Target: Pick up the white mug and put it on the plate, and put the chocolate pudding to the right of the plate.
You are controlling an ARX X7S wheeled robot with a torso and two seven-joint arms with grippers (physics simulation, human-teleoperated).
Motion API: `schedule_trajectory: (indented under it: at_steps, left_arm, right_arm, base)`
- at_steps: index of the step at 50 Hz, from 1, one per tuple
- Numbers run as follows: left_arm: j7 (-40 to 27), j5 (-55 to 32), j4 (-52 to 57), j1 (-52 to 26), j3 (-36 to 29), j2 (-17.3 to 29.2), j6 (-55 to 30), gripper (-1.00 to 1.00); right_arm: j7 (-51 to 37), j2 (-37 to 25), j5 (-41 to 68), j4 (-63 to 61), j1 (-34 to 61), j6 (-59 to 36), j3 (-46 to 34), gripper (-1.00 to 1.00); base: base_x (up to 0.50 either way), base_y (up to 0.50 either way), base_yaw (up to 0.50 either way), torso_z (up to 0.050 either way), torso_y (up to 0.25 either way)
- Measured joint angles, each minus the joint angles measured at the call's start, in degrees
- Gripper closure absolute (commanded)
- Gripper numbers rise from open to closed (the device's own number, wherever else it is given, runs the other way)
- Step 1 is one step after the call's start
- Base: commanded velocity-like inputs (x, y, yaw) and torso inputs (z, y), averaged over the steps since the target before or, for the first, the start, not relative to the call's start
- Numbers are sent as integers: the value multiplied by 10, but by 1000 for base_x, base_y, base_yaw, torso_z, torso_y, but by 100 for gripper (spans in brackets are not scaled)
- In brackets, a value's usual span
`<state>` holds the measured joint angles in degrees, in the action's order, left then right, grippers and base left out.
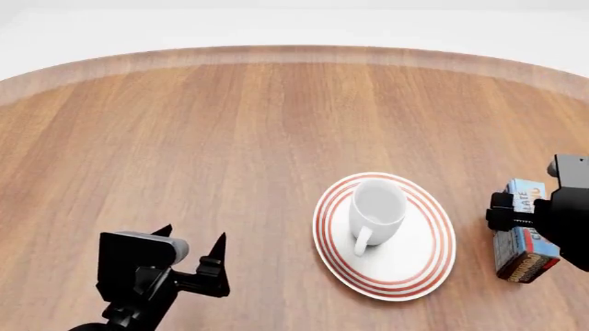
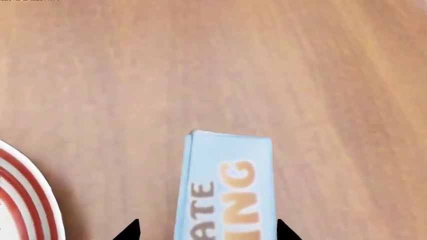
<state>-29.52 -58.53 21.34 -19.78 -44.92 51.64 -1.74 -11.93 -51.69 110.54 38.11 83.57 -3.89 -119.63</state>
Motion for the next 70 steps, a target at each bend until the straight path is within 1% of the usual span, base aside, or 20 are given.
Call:
schedule_trajectory:
  at_steps: [10, 16, 22, 29, 36, 42, 45, 48, 52, 57, 59, 63, 67, 70]
  left_arm:
    - [3, 1, -4, 3, 0, -2, 3, -100]
    - [5, 1, -7, 4, 0, -3, 4, -100]
    - [5, 1, -5, 4, 0, -2, 4, -100]
    - [0, 0, 6, 2, 2, 3, 1, -100]
    - [-7, -3, 24, 4, 6, 15, 0, -100]
    - [-12, -4, 36, 7, 10, 24, 3, -100]
    - [-14, -4, 42, 11, 12, 29, 5, -100]
    - [-17, -3, 48, 15, 14, 34, 8, -100]
    - [-23, 0, 60, 22, 16, 43, 14, -100]
    - [-35, 8, 86, 36, 20, 57, 23, -100]
    - [-40, 12, 97, 42, 21, 62, 28, -100]
    - [-47, 24, 113, 55, 23, 72, 38, -100]
    - [-53, 34, 124, 69, 25, 80, 51, -100]
    - [-59, 45, 133, 79, 26, 86, 59, -100]
  right_arm:
    - [-11, -9, -13, -19, 16, -4, -1, -100]
    - [-33, -30, -31, -56, 56, -22, -4, -100]
    - [-65, -63, -55, -109, 125, -60, -7, -100]
    - [-106, -99, -82, -171, 230, -131, -3, -100]
    - [-136, -119, -106, -223, 340, -210, 10, -100]
    - [-157, -131, -119, -252, 411, -259, 32, -100]
    - [-173, -137, -126, -266, 437, -279, 68, -100]
    - [-203, -144, -134, -281, 456, -299, 127, -100]
    - [-281, -160, -150, -325, 474, -335, 248, -100]
    - [-392, -195, -156, -449, 487, -372, 418, -100]
    - [-432, -222, -141, -513, 484, -355, 472, -100]
    - [-510, -279, -120, -648, 463, -269, 540, -100]
    - [-573, -317, -120, -756, 448, -203, 587, -100]
    - [-607, -337, -154, -813, 427, -145, 592, -100]
  base:
    - [0, 0, 0, 0, 0]
    - [0, 0, 0, 0, 0]
    - [0, 0, 0, 0, 0]
    - [0, 0, 0, 0, 0]
    - [0, 0, 0, 0, 0]
    - [0, 0, 0, 0, 0]
    - [0, 0, 0, 0, 0]
    - [0, 0, 0, 0, 0]
    - [0, 0, 0, 0, 0]
    - [0, 0, 0, 0, 2]
    - [0, 0, 0, 0, 0]
    - [0, 0, 0, 0, 0]
    - [0, 0, 0, 0, 0]
    - [0, 0, 0, 0, 0]
